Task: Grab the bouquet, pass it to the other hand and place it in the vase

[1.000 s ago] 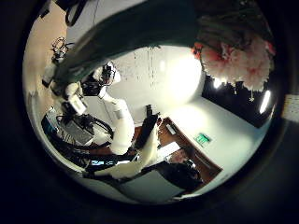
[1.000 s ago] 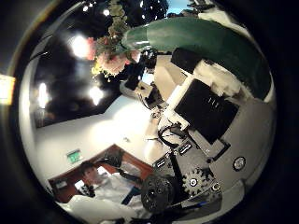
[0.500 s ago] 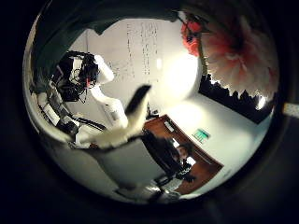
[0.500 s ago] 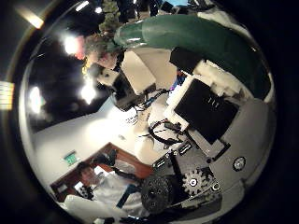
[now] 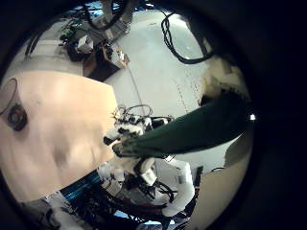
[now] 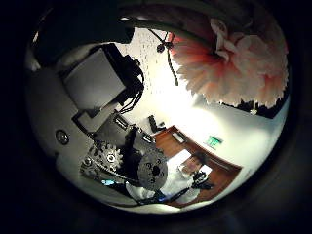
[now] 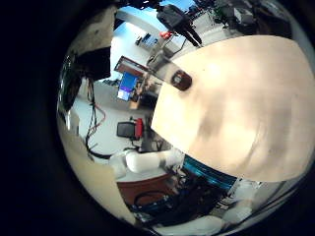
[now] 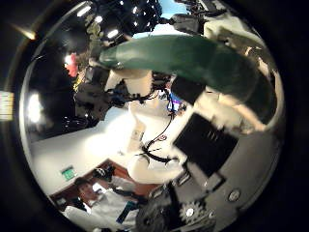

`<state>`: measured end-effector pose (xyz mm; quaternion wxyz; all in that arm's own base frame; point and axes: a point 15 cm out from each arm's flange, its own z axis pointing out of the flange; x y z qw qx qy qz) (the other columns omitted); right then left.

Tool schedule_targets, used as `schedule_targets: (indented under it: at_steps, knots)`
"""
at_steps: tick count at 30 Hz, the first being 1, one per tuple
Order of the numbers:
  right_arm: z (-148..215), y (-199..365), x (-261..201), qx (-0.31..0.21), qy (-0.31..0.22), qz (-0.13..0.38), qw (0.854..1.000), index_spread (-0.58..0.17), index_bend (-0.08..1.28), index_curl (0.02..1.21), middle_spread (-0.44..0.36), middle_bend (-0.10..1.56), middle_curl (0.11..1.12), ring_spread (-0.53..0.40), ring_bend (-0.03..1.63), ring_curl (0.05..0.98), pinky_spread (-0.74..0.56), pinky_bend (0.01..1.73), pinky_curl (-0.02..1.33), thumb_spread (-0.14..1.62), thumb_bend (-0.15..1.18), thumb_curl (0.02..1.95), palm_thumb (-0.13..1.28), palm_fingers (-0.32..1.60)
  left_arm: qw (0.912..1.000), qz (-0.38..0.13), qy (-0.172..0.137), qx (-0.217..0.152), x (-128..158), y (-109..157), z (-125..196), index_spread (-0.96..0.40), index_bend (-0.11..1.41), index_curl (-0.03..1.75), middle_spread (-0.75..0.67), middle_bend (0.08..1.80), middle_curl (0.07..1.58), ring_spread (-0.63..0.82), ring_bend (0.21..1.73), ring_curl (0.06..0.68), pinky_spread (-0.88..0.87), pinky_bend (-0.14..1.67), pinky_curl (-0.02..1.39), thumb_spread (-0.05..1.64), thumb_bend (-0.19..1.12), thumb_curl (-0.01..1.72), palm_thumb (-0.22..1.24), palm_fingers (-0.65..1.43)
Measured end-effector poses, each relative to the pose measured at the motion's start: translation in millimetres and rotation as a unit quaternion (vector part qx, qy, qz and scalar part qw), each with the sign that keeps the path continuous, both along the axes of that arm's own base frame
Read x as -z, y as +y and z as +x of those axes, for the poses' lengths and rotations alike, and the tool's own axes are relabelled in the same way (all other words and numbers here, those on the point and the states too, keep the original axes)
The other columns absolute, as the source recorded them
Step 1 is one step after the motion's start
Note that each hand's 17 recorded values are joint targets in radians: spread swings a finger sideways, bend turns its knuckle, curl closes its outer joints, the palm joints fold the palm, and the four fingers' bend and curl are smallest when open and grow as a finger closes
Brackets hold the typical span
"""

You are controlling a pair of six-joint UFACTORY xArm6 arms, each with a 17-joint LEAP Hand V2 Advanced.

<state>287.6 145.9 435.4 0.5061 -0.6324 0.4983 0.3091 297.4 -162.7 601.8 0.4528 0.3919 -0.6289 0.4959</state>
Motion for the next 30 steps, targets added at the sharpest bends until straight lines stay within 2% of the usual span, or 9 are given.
schedule_targets:
  at_steps: [1,2,3,5,7,9,15,19,30]
  knots:
    - [1,-1,1,0.004,-0.002,-0.001,1.0,-0.298,0.58,0.61,-0.143,1.03,0.54,-0.227,1.35,0.552,-0.46,1.2,0.74,0.96,-0.04,0.77,0.81,0.63,1.0,0.001,-0.003,-0.008,-2,3,2,-0.53,0.81,0.74,-0.44,1.12,0.87,-0.41,1.41,0.542,-0.43,1.43,0.53,1.05,0.14,0.58,0.93,1.15]
    - [1,-1,1,0.005,-0.002,-0.001,1.0,-0.305,0.57,0.61,-0.145,1.02,0.53,-0.226,1.34,0.548,-0.47,1.2,0.74,0.96,-0.04,0.76,0.81,0.62,0.9998,0.003,-0.009,-0.015,-5,5,2,-0.55,0.83,0.76,-0.45,1.13,0.88,-0.41,1.42,0.548,-0.44,1.44,0.54,1.05,0.13,0.59,0.93,1.15]
    - [1,-1,0,0.005,-0.004,-0.001,1.0,-0.321,0.5,0.58,-0.145,0.96,0.51,-0.227,1.3,0.529,-0.46,1.19,0.73,0.97,-0.04,0.75,0.8,0.49,0.9997,0.004,-0.014,-0.019,-7,6,3,-0.56,0.84,0.78,-0.46,1.14,0.89,-0.41,1.44,0.552,-0.44,1.45,0.55,1.05,0.13,0.6,0.94,1.13]
    - [1,-1,-1,0.006,-0.006,-0.001,1.0,-0.351,0.47,0.56,-0.138,0.86,0.48,-0.216,1.24,0.511,-0.38,1.1,0.72,0.96,-0.04,0.71,0.79,0.27,0.9994,0.008,-0.022,-0.025,-12,7,5,-0.57,0.85,0.81,-0.46,1.16,0.9,-0.4,1.45,0.56,-0.44,1.47,0.57,1.06,0.13,0.62,0.95,1.11]
    - [1,-1,-1,0.006,-0.006,-0.002,1.0,-0.359,0.45,0.54,-0.135,0.84,0.47,-0.208,1.21,0.495,-0.34,1.07,0.71,0.96,-0.03,0.69,0.78,0.23,0.999,0.012,-0.03,-0.031,-17,9,6,-0.59,0.86,0.85,-0.47,1.17,0.91,-0.4,1.47,0.566,-0.44,1.48,0.58,1.06,0.12,0.64,0.96,1.1]
    - [2,-2,-2,0.006,-0.007,-0.003,1.0,-0.371,0.42,0.5,-0.107,0.75,0.44,-0.153,1.1,0.441,-0.19,0.98,0.67,0.97,-0.03,0.66,0.76,0.08,0.998,0.017,-0.042,-0.044,-24,17,9,-0.6,0.87,0.88,-0.47,1.18,0.91,-0.4,1.48,0.569,-0.44,1.49,0.6,1.07,0.12,0.66,0.96,1.09]
    - [6,-8,-2,0.015,-0.008,-0.004,1.0,-0.393,0.37,0.44,-0.058,0.61,0.38,-0.03,0.94,0.357,0.12,0.87,0.59,0.96,-0.03,0.6,0.75,0.01,0.9926,0.036,-0.081,-0.083,-48,42,20,-0.62,0.85,0.96,-0.48,1.19,0.93,-0.4,1.49,0.572,-0.44,1.49,0.62,1.07,0.09,0.7,0.97,1.08]
    - [8,-12,-1,0.02,-0.007,-0.003,1.0,-0.398,0.32,0.41,-0.04,0.55,0.36,0.02,0.88,0.32,0.25,0.81,0.54,0.96,-0.03,0.57,0.74,0.03,0.9877,0.048,-0.1,-0.111,-60,62,29,-0.63,0.84,1.0,-0.48,1.19,0.93,-0.4,1.49,0.571,-0.44,1.48,0.64,1.08,0.08,0.72,0.97,1.08]
    - [10,-14,0,0.023,-0.003,-0.002,1.0,-0.397,0.21,0.37,-0.027,0.43,0.33,0.065,0.78,0.262,0.36,0.7,0.44,0.95,-0.03,0.53,0.74,0.12,0.9747,0.074,-0.117,-0.176,-61,127,65,-0.66,0.78,1.09,-0.49,1.19,0.94,-0.4,1.49,0.567,-0.45,1.46,0.67,1.1,0.04,0.76,0.98,1.08]
